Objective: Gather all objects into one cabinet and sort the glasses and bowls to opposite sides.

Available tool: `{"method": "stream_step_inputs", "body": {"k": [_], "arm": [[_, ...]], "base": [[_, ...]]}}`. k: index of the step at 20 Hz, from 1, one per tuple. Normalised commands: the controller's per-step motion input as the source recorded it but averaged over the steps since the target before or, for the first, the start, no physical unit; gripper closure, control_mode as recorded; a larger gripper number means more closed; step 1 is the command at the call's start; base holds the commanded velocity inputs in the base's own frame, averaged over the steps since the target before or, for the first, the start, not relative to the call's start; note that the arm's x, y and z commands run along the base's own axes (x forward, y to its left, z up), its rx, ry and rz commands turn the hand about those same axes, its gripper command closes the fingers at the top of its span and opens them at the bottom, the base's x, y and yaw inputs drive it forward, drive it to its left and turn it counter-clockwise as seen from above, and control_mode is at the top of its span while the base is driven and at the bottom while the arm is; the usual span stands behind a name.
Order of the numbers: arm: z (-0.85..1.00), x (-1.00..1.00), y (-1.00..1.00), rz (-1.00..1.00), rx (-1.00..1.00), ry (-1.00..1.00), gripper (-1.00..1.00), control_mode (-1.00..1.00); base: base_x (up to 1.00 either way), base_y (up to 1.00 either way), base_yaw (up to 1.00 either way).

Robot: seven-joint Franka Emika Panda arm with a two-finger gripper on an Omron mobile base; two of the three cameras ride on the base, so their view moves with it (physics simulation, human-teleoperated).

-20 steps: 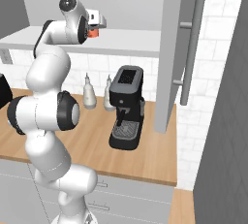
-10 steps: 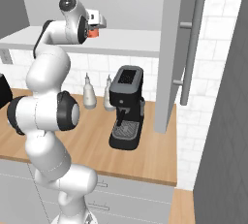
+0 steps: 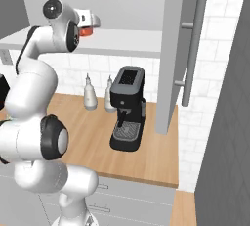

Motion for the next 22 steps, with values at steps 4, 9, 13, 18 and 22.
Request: {"method": "stream_step_inputs", "body": {"k": [4, 9, 13, 18, 22], "arm": [[0.18, -0.92, 0.0, 0.0, 0.0, -0.26, 1.0, -1.0], [0.18, -0.89, 0.0, 0.0, 0.0, -0.22, 1.0, -1.0], [0.17, -0.78, 0.0, 0.0, 0.0, -0.17, 1.0, -1.0], [0.02, -0.11, 0.0, 0.0, 0.0, -0.01, 1.0, -1.0], [0.0, 0.0, 0.0, 0.0, 0.0, 0.0, 1.0, -1.0]], "base": [[0.0, 0.0, 0.0], [0.0, 0.0, 0.0], [0.0, 0.0, 0.0], [0.0, 0.0, 0.0], [0.0, 0.0, 0.0]]}}
